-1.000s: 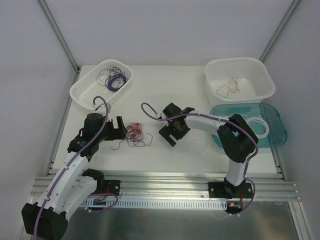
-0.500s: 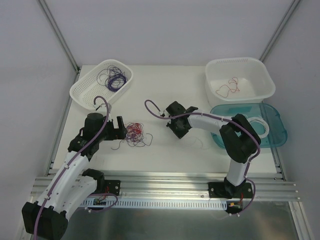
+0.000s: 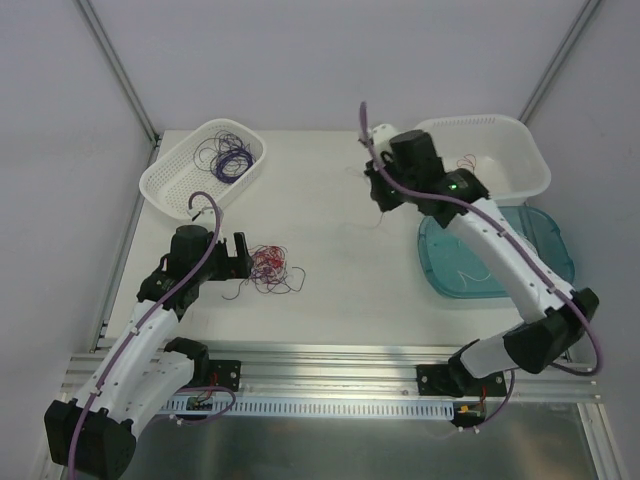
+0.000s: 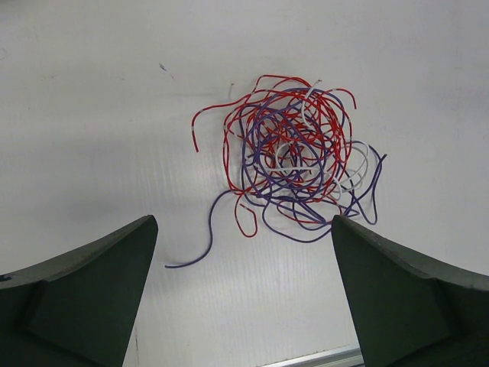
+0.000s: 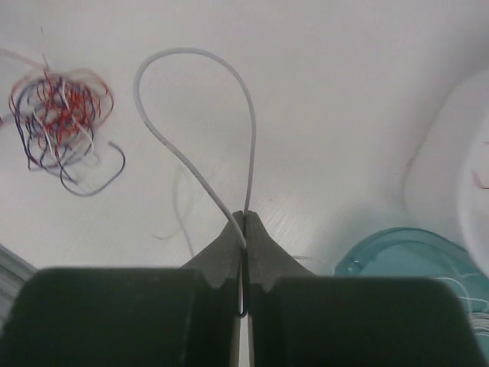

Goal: Untangle the cables

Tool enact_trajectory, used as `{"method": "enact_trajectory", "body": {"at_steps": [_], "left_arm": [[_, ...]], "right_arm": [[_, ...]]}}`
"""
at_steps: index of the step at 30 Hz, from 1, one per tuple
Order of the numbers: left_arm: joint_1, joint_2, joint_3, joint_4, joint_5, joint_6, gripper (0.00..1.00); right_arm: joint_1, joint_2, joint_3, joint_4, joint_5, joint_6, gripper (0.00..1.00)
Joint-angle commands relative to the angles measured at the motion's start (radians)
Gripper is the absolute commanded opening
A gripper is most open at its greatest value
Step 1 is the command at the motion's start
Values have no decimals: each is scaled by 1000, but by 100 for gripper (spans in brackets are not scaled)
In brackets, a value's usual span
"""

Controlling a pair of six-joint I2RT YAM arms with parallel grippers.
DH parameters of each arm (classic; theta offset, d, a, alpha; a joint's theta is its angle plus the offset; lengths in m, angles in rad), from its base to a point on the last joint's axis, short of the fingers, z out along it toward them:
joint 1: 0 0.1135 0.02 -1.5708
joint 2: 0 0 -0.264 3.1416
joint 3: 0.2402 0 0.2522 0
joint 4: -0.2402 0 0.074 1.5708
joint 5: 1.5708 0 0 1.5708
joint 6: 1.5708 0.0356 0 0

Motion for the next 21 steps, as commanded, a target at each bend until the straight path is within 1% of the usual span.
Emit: {"method": "enact_trajectory", "body": {"at_steps": [1,5,8,9,10,12,13,14,15,16,18,19,21], "left_arm": [[2,0,3,31,-15,13,99],[4,-2,1,31,-14,12,99],[4,-5,3,32,-15,10,99],[4,-2,3,31,-15,8,99],[4,-3,3,32,-15,10,99],[4,-3,3,31,-15,10,99],[4,-3,1,31,-15,10,99],[4,-5,1,31,-15,8,99],[4,-5,1,31,-15,8,99],[5,-6,1,31,-15,7,99],[4,-3,1,31,-15,7,99],[4,-2,1,31,-14,7,99],[4,1,3,32,-15,5,99]], "right_arm": [[-108,-111,121,-112,40,37,1],[-225,-179,215,-136,57,86,1],[-318,-225,210,-129,98,120,1],[-347,-239,181,-113,109,134,1],[-405,-263,164,-104,115,149,1],[-475,-286,96,-63,85,203,1],[-546,-306,66,-47,46,224,1],[-585,-317,43,-20,23,243,1],[-643,-323,-13,-4,-6,281,1],[-688,-335,-41,11,-64,299,1],[-749,-345,-104,63,-97,345,1],[-800,-349,-168,87,-127,382,1],[-838,-359,-241,161,-147,427,1]]}}
